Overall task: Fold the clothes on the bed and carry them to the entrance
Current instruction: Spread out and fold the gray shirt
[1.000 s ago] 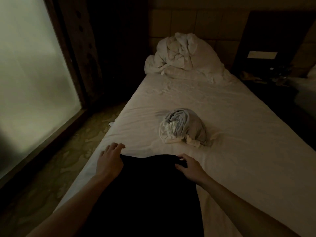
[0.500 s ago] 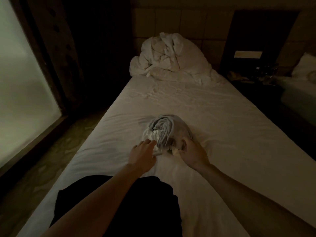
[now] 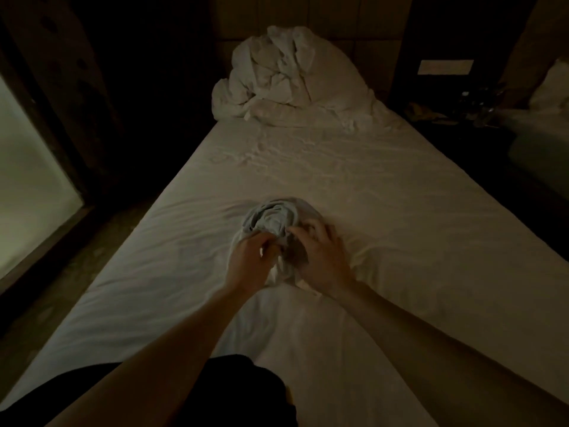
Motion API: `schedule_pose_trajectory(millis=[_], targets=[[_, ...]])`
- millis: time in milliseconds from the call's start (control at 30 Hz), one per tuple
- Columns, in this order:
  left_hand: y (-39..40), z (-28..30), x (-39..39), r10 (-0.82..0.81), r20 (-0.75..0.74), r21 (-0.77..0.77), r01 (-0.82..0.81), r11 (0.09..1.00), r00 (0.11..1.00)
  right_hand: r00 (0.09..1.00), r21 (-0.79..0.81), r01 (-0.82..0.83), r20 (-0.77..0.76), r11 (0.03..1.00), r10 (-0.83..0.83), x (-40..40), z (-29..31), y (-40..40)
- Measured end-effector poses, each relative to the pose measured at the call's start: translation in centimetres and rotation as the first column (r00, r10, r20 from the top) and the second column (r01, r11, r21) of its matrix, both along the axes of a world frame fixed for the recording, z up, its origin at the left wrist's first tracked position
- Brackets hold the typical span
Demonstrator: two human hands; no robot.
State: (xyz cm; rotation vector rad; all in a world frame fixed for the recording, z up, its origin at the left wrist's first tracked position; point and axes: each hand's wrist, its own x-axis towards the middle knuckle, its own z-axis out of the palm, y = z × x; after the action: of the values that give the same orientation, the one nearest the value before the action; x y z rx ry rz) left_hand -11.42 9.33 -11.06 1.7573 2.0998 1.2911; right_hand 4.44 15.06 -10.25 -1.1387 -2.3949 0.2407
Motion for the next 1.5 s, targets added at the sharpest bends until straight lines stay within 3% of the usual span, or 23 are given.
schedule_pose_trajectory(millis=[167, 267, 367, 467, 533, 600, 767, 967, 1033, 1100, 1200, 1267, 1367, 1433, 1500], targets=[[-0.6, 4.5, 2.4, -0.043, 0.136, 0.182, 0.018, 0.983, 0.99, 0.983, -0.018, -0.081, -0.165, 0.997, 0.077, 0.3, 3.9, 0.0], [-2.1, 6.8, 3.8, -0.136, 0.257, 0.23, 0.076, 0.97, 0.957, 0.875, -0.181, -0.03, -0.48, 0.983, -0.062, 2.0, 7.1, -0.8], [-3.1, 6.9, 4.1, -0.133, 0.169, 0.097, 0.117, 0.988, 0.977, 0.752, -0.3, 0.116, -0.596, 0.947, -0.281, 4.1, 10.3, -1.0], [-3.2, 6.5, 5.1, -0.063, 0.026, -0.135, 0.066, 0.989, 0.998, 0.644, -0.334, 0.159, -0.678, 0.929, -0.355, 5.8, 14.3, -1.6], [-2.9, 6.9, 6.6, -0.066, 0.095, -0.2, 0.084, 0.976, 0.993, 0.598, -0.337, 0.126, -0.724, 0.933, -0.343, 6.7, 16.5, -2.1], [-2.6, 8.5, 8.7, -0.052, 0.208, -0.157, 0.086, 0.984, 0.977, 0.61, -0.336, 0.087, -0.726, 0.938, -0.317, 8.1, 18.0, -2.6], [-3.8, 13.5, 12.5, -0.095, 0.279, -0.015, 0.104, 0.995, 0.956, 0.622, -0.39, -0.009, -0.723, 0.921, -0.3, 15.1, 20.0, -3.0], [-6.2, 18.2, 14.1, -0.227, 0.339, 0.101, 0.205, 0.974, 0.913, 0.743, -0.432, 0.217, -0.509, 0.875, -0.435, 21.6, 18.6, -2.6], [-7.4, 19.8, 14.9, -0.255, 0.398, 0.094, 0.238, 0.967, 0.881, 0.737, -0.468, 0.261, -0.469, 0.844, -0.488, 22.2, 17.9, -3.8], [-8.5, 21.3, 15.8, -0.231, 0.542, 0.068, 0.231, 0.971, 0.808, 0.736, -0.448, 0.204, -0.516, 0.87, -0.438, 22.1, 17.3, -6.2], [-9.5, 23.9, 17.4, -0.137, 0.767, 0.003, 0.21, 0.978, 0.627, 0.777, -0.345, -0.088, -0.61, 0.934, -0.152, 21.2, 17.1, -11.6], [-10.1, 25.2, 18.4, -0.105, 0.854, -0.043, 0.27, 0.962, 0.51, 0.764, -0.357, -0.298, -0.645, 0.885, -0.003, 20.2, 17.8, -15.0], [-11.4, 25.8, 19.0, -0.222, 0.865, -0.002, 0.445, 0.896, 0.451, 0.65, -0.432, -0.386, -0.754, 0.815, -0.092, 18.9, 18.8, -16.9], [-12.4, 25.7, 18.9, -0.33, 0.856, 0.05, 0.57, 0.82, 0.399, 0.608, -0.458, -0.303, -0.769, 0.836, -0.201, 18.6, 19.2, -16.5], [-13.4, 24.9, 18.7, -0.436, 0.783, 0.043, 0.66, 0.75, 0.444, 0.592, -0.48, -0.206, -0.755, 0.853, -0.282, 18.5, 19.5, -16.3]])
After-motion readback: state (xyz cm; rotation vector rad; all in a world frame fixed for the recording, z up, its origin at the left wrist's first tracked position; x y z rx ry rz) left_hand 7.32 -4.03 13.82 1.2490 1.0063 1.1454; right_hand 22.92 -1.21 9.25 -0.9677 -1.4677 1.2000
